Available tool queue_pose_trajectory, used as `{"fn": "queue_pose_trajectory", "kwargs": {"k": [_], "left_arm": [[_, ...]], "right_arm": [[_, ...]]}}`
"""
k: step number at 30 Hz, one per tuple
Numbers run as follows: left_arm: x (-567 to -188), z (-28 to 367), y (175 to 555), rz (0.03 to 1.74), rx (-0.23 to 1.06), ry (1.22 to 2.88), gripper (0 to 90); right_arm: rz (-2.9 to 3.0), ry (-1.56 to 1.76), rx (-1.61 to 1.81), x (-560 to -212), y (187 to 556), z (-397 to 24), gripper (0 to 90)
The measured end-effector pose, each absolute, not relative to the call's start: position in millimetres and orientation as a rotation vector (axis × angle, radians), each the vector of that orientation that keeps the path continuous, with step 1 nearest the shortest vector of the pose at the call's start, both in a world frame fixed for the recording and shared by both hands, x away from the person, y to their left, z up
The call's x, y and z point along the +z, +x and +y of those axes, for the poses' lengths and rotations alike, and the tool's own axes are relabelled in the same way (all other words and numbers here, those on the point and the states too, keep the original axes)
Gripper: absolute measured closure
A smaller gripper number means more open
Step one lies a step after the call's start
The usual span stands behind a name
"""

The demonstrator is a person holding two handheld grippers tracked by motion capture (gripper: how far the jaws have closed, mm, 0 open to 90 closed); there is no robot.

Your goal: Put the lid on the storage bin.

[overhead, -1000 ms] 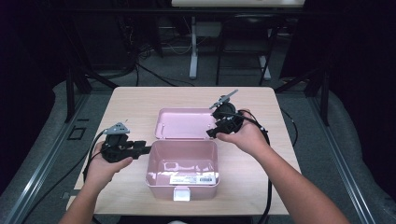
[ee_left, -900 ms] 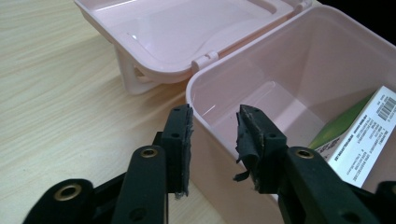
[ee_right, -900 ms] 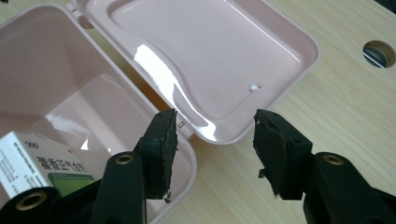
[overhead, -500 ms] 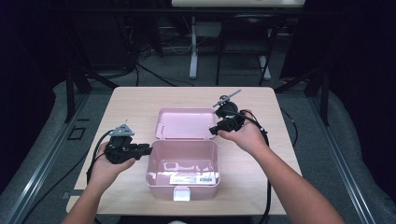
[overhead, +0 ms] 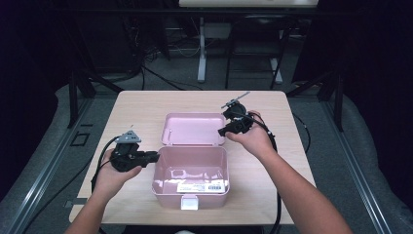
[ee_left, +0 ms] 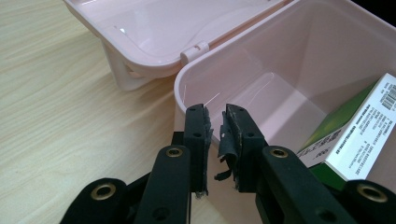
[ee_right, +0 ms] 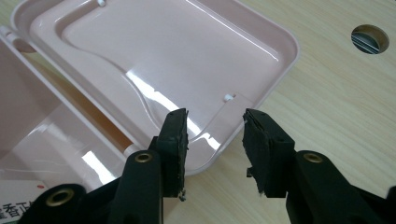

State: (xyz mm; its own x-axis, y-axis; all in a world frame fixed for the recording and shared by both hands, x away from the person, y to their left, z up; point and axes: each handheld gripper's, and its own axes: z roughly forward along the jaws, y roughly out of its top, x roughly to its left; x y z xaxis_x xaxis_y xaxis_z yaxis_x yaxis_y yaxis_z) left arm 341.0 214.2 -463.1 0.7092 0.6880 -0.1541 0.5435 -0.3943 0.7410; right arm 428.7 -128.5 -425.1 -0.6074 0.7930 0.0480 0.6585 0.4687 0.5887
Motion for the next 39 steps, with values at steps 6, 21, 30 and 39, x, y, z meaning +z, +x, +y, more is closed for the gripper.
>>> {"fn": "queue_pose_trajectory", "kwargs": {"k": [6, 21, 30, 39], "left_arm": [[-463.2, 214.1, 340.9, 0.935, 0.225, 2.093, 79.2], [-463.1, 213.4, 340.6, 0.937, 0.234, 2.093, 79.2], [-463.1, 213.5, 340.6, 0.94, 0.23, 2.092, 79.2], [-463.2, 213.4, 340.6, 0.938, 0.235, 2.092, 79.2]], "right_arm": [[2.467, 1.286, 0.847, -426.0, 433.8, -129.9, 58.9], [2.387, 1.38, 0.866, -433.5, 450.9, -132.8, 57.1], [2.366, 1.444, 0.888, -437.5, 457.9, -128.7, 61.6], [2.368, 1.49, 0.894, -440.9, 462.9, -124.6, 63.0]]}}
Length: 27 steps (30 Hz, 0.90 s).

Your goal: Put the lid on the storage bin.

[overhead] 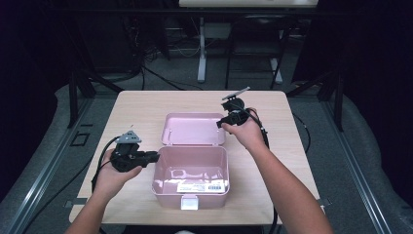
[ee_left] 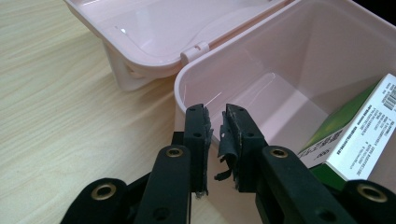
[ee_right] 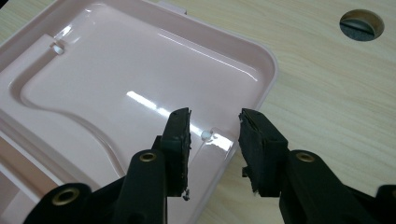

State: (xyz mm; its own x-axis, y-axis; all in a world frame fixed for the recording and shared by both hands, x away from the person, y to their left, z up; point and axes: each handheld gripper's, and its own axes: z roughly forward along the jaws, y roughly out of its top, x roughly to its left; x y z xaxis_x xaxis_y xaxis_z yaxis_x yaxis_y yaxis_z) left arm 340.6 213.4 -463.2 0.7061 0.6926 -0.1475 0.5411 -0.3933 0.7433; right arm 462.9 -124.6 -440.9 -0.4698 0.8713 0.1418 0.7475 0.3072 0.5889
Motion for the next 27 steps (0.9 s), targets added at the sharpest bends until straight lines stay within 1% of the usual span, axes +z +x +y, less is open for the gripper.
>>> {"fn": "queue_pose_trajectory", "kwargs": {"k": [16, 21, 27], "left_arm": [[-463.3, 213.3, 340.6, 0.939, 0.235, 2.091, 79.2], [-463.2, 213.5, 340.7, 0.941, 0.229, 2.09, 79.2], [-463.2, 213.6, 340.8, 0.94, 0.229, 2.09, 79.3]], "right_arm": [[2.287, 1.615, 0.899, -452.5, 480.8, -119.4, 65.9], [2.236, 1.685, 0.907, -458.8, 490.7, -120.1, 70.9], [2.175, 1.732, 0.911, -460.8, 497.1, -123.1, 71.3]]}}
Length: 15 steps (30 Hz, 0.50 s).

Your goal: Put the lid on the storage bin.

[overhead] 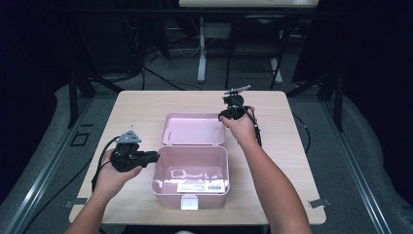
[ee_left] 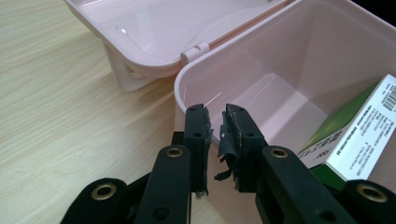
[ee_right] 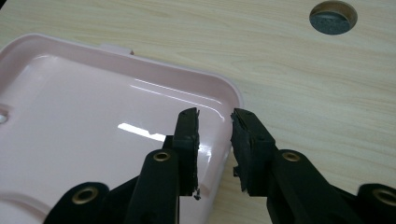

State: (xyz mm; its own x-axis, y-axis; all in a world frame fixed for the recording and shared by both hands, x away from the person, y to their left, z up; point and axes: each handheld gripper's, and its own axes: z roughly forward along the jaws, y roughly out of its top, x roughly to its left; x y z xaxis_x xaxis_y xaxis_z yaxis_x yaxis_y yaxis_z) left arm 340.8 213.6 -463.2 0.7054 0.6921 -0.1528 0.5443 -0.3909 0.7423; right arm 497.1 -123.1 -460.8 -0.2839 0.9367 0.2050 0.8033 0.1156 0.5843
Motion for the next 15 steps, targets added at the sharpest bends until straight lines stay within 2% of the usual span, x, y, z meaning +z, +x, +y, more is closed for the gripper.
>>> {"fn": "queue_pose_trajectory", "kwargs": {"k": [15], "left_arm": [[-463.2, 213.6, 340.7, 0.943, 0.227, 2.091, 79.3]], "right_arm": [[2.157, 1.796, 0.86, -468.9, 504.5, -123.2, 73.0]]}}
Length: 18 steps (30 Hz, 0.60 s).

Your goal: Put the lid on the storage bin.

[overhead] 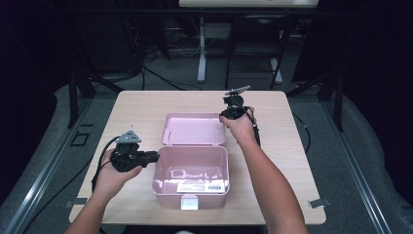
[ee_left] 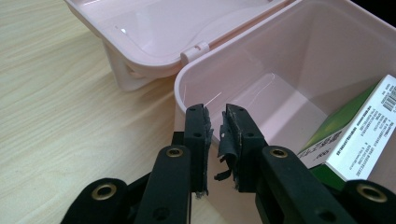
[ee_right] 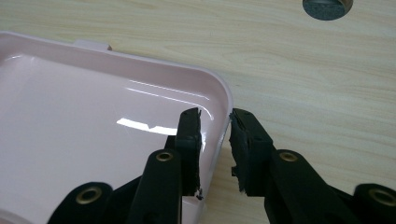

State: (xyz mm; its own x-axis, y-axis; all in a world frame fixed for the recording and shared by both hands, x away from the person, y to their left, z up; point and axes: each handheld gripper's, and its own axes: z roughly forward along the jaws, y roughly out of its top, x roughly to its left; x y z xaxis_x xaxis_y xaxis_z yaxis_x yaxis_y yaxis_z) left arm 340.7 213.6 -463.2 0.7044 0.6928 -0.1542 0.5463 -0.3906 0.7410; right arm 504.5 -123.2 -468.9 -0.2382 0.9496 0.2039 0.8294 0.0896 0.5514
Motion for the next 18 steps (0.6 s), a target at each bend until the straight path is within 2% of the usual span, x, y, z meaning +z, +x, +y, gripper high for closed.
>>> {"fn": "queue_pose_trajectory", "kwargs": {"k": [18], "left_arm": [[-463.2, 213.9, 341.0, 0.939, 0.228, 2.091, 79.3]], "right_arm": [[2.154, 1.862, 0.807, -479.0, 511.5, -122.6, 75.2]]}}
